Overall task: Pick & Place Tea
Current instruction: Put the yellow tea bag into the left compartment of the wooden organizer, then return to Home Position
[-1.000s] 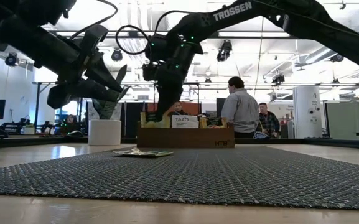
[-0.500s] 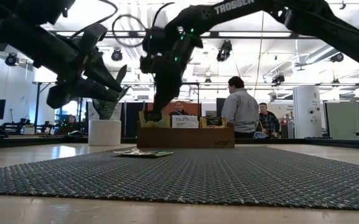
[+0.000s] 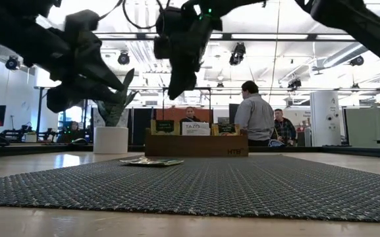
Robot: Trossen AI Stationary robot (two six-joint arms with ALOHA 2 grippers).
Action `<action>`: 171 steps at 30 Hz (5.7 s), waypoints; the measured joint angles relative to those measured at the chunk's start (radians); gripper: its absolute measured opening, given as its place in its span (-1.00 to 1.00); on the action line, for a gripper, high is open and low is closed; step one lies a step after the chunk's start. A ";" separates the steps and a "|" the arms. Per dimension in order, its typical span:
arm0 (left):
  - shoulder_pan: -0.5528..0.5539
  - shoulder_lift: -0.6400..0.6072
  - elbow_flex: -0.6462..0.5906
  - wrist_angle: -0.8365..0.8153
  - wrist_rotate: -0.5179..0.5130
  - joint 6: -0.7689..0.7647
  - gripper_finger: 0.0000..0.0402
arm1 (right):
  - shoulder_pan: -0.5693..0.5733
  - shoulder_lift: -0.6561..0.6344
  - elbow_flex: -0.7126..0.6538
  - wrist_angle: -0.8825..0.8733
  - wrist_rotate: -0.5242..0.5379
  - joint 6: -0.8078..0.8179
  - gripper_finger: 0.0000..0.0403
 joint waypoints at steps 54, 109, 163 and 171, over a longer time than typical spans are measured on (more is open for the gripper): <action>0.008 0.400 0.121 0.119 0.052 -0.289 -0.41 | 0.319 -0.152 -0.845 0.879 0.051 0.638 -0.67; 0.623 0.358 0.516 -0.381 0.518 1.121 -1.00 | 0.224 -0.777 -1.242 0.831 0.318 0.631 -0.84; 0.713 0.572 0.698 -0.582 0.387 1.277 -0.40 | 0.236 -0.768 -1.215 0.837 0.421 0.659 -0.83; 0.678 0.540 0.752 -0.682 0.387 1.192 -0.37 | 0.236 -0.770 -1.215 0.837 0.419 0.656 -0.83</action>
